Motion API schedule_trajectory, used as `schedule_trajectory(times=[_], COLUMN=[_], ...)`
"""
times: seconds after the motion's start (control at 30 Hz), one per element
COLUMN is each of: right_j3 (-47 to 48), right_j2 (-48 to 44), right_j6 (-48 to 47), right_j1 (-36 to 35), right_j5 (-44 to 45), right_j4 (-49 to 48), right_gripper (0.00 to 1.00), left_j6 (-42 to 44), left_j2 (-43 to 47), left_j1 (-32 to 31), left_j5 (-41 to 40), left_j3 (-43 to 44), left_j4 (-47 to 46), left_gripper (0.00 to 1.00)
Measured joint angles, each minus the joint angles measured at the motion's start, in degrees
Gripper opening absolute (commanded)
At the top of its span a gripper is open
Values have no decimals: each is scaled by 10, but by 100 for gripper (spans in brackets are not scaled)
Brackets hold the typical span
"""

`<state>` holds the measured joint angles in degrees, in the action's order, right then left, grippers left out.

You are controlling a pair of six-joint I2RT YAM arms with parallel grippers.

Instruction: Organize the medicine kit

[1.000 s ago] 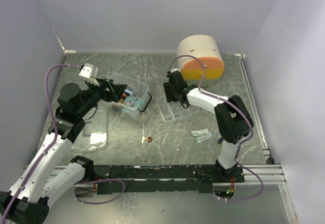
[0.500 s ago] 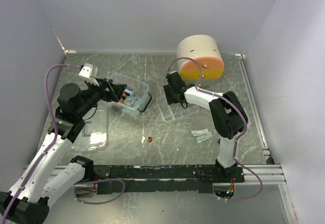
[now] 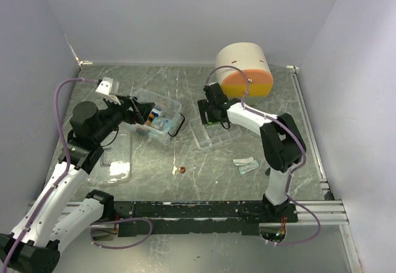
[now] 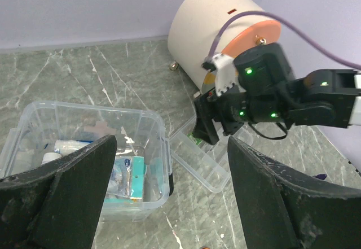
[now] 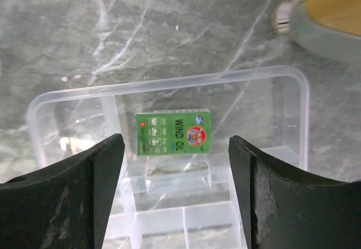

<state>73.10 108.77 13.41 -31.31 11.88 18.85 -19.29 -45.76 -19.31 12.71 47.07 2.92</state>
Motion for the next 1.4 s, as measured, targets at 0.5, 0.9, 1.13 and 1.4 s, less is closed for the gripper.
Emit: schedule_trajectory(times=[0.5, 0.9, 1.13, 1.4], right_j3=[-186, -357, -393, -408], right_j2=[-294, -434, -429, -414], right_j6=[210, 496, 598, 636], right_j1=[2, 9, 10, 13], right_j5=[99, 176, 177, 175], right_j4=[84, 208, 224, 222], right_gripper=[57, 30, 30, 29], left_j6=[0, -2, -2, -2], left_j2=[3, 9, 9, 8], left_j1=[0, 1, 1, 2], left_j5=[0, 0, 0, 0], left_j3=[0, 0, 0, 0], left_j4=[0, 0, 0, 0], left_gripper=[90, 90, 90, 90])
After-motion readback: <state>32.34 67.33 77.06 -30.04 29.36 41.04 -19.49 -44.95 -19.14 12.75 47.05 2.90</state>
